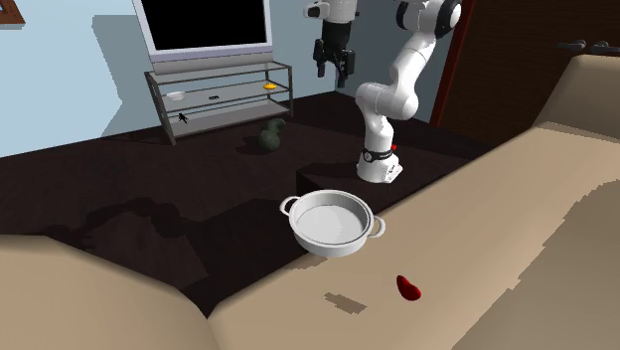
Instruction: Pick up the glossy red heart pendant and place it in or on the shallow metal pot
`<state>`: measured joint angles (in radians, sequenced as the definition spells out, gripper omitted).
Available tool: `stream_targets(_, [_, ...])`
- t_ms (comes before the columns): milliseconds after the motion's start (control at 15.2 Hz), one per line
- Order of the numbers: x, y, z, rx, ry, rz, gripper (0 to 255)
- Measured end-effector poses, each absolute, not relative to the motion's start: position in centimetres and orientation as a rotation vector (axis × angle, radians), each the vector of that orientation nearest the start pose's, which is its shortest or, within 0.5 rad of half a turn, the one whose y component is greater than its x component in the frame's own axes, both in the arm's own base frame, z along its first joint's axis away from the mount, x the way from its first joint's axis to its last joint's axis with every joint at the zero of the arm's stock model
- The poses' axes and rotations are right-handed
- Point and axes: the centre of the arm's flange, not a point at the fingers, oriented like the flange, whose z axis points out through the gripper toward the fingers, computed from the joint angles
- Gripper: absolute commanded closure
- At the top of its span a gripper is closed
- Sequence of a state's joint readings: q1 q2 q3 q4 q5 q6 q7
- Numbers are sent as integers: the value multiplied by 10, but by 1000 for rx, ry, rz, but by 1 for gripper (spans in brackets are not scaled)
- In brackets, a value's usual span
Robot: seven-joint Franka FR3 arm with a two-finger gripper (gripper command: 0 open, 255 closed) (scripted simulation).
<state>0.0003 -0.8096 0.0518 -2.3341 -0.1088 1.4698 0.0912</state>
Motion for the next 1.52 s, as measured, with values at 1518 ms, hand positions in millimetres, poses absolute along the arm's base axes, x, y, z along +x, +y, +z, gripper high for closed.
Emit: stream_targets(1518, [380,217,465,-3213,140,-7,0])
